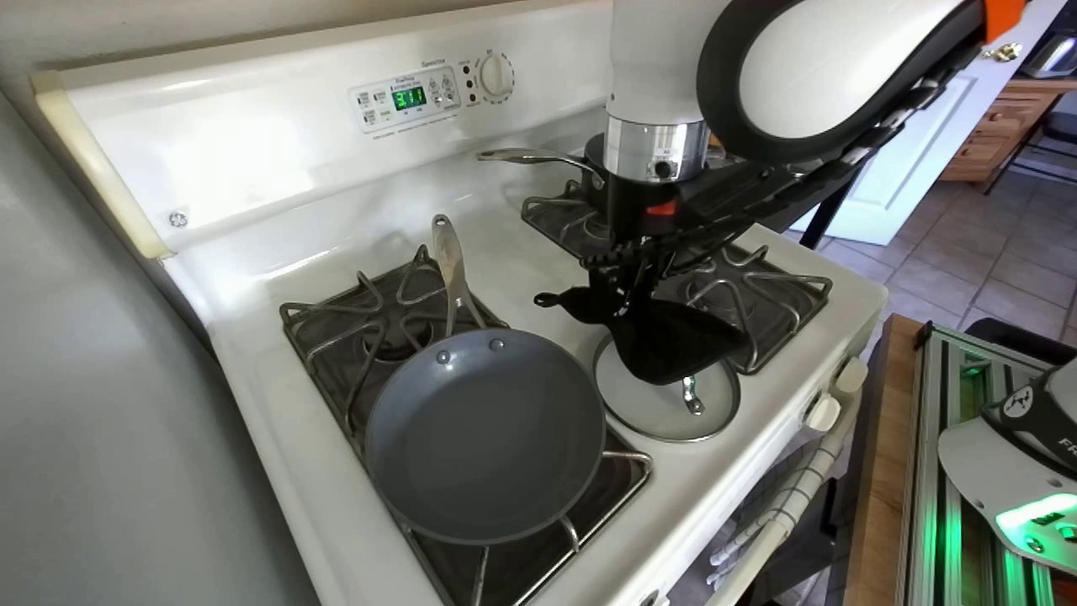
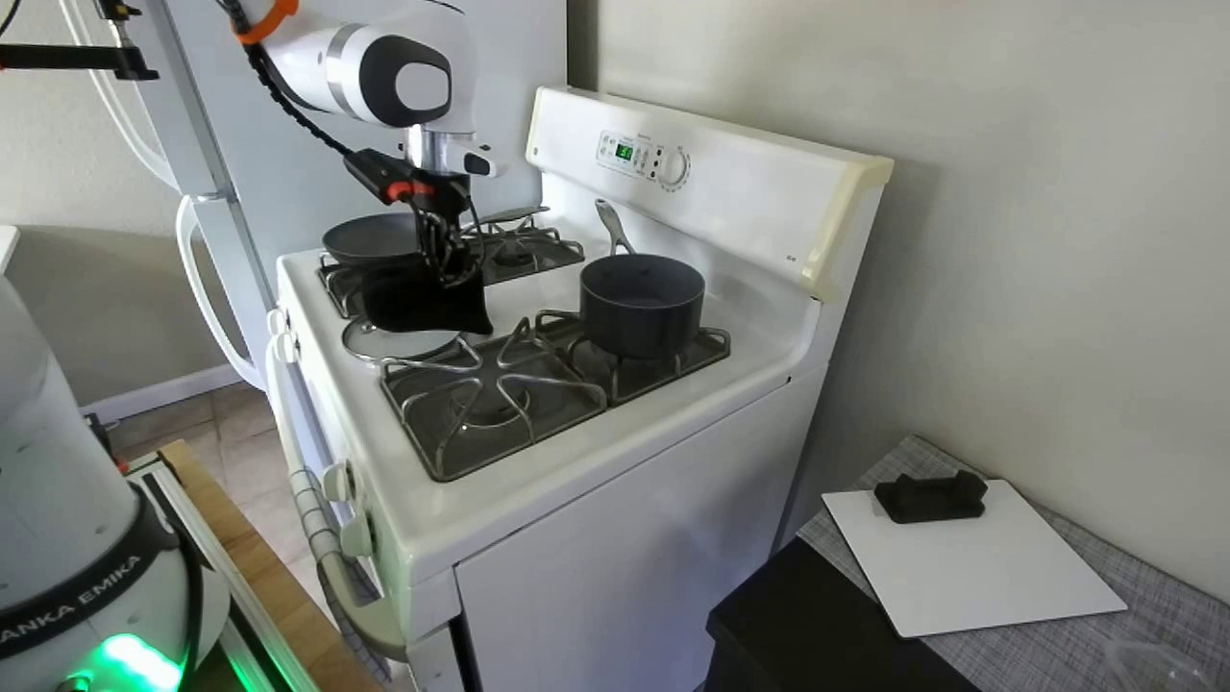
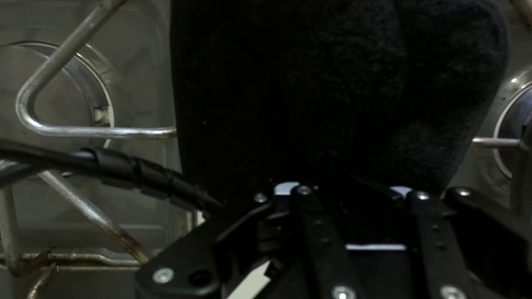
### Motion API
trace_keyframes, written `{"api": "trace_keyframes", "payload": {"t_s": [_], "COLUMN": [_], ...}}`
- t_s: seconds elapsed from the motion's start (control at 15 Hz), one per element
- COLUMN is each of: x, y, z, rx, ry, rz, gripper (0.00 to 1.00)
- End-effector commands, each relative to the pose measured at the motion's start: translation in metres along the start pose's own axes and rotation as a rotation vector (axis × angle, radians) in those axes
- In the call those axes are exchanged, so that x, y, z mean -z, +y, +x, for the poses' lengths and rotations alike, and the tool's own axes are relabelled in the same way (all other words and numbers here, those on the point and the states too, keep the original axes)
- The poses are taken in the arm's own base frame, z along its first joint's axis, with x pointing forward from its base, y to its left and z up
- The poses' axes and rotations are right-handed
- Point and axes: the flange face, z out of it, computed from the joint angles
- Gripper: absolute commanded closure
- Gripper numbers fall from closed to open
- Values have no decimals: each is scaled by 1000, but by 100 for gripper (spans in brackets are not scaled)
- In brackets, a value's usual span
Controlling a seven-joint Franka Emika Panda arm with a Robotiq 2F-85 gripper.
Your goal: Pick up the black oven mitts and put it on the clear pot lid, pick up the black oven mitts with the pot lid and cover the black pot
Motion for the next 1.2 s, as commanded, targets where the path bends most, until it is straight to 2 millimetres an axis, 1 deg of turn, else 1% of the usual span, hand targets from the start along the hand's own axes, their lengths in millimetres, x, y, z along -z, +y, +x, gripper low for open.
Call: {"api": "trace_keyframes", "payload": {"t_s": [0.0, 0.2, 0.6, 0.67, 0.73, 0.87, 0.93, 1.13], "x": [10, 11, 5, 4, 3, 3, 2, 1], "y": [6, 7, 8, 8, 7, 6, 5, 3], "z": [-19, -32, -50, -51, -52, -53, -53, -52], "rx": [-4, 5, 26, 29, 30, 34, 35, 39], "ry": [42, 59, 61, 62, 68, 71, 71, 77], "rz": [15, 6, -11, -12, -7, -5, -4, -1], "gripper": [97, 97, 97, 95, 65, 65, 59, 32]}}
